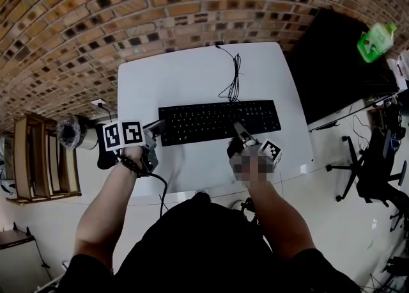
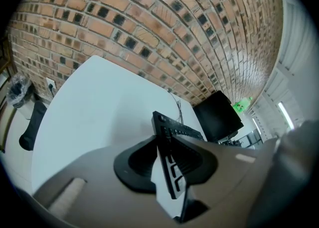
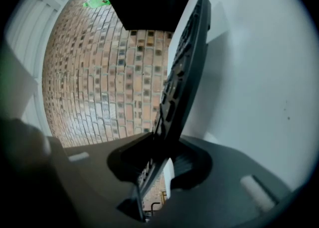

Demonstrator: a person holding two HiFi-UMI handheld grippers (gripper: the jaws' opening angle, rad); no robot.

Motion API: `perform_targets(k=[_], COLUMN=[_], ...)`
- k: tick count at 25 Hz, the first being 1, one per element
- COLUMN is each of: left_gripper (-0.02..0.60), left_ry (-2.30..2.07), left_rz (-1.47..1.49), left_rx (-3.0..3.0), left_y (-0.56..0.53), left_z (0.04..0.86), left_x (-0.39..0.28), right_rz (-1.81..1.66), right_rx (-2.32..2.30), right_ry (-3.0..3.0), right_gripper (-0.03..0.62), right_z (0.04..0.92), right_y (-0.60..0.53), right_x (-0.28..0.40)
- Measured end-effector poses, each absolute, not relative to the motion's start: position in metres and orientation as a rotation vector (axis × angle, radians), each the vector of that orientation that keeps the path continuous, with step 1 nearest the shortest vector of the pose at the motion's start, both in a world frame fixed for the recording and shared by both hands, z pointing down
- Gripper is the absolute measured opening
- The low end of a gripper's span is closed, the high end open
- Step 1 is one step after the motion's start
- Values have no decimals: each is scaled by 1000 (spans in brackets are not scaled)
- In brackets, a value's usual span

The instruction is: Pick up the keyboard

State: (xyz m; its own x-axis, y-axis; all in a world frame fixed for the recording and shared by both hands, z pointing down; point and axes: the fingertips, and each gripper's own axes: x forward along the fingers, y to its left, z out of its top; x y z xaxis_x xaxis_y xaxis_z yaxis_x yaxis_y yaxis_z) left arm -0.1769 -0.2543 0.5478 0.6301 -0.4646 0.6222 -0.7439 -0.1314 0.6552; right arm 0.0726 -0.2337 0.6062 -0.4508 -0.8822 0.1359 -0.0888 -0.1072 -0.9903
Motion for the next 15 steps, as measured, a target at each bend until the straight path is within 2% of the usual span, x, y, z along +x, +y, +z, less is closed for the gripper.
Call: perform_targets(k=[15], left_gripper=[103], left_ry=[-993], left_rz=[147], left_rx=[1891], left_y=[-236], left_z=[484], left_x=[-167], right_rz=[-1420], right_rx=[-1060], right_ry=[1813], right_gripper=[87], right_z=[492], right_y=[-219], right_x=[85])
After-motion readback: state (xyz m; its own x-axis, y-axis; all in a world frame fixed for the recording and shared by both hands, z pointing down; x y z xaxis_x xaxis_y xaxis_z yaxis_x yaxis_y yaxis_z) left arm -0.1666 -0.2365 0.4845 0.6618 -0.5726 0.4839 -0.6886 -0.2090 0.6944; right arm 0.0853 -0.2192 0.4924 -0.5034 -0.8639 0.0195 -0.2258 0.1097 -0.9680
